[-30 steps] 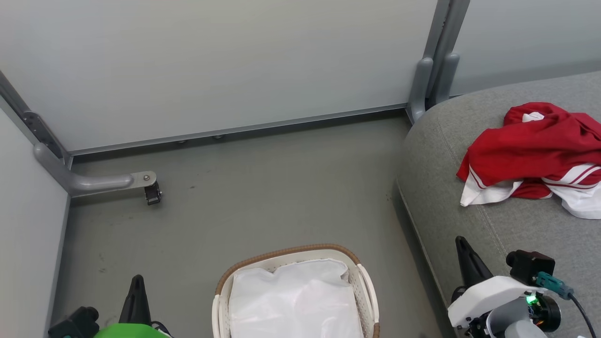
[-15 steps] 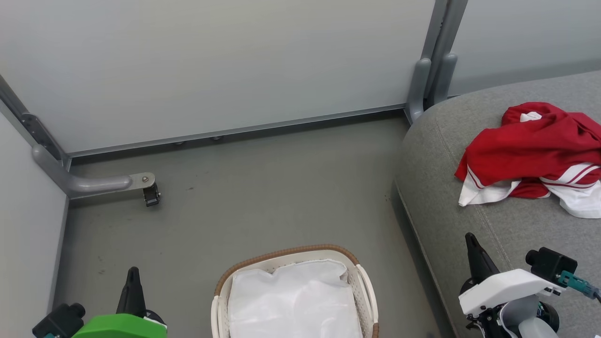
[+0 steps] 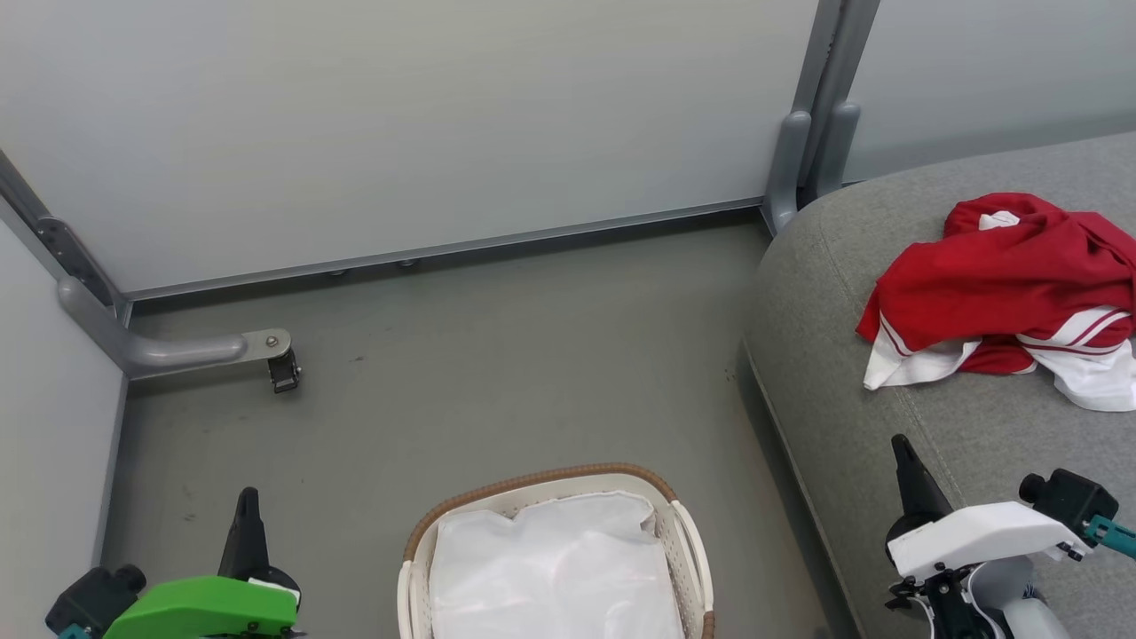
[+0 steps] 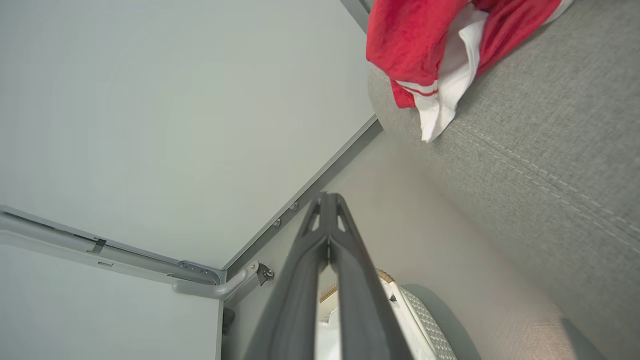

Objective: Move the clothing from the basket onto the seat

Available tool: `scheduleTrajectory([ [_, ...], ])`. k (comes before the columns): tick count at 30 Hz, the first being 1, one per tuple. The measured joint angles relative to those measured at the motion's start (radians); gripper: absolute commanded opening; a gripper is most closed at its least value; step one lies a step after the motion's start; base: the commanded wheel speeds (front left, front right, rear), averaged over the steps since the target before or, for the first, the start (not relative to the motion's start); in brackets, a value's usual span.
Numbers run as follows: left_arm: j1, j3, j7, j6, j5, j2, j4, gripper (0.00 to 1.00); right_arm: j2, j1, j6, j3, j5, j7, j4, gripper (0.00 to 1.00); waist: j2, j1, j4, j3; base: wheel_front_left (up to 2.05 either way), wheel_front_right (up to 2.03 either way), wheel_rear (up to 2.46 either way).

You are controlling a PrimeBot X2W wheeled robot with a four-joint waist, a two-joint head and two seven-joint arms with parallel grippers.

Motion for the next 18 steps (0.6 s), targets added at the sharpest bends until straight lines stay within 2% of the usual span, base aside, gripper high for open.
scheduleTrajectory([
  [18, -0.023, 0.014, 0.052, 0.0, -0.19, 0.0, -0.024, 0.0, 0.0, 0.0, 0.0, -0.029, 0.215, 0.053, -0.026, 0.0, 0.0, 0.0, -0.006, -0.003, 0.0, 0.0, 0.0],
])
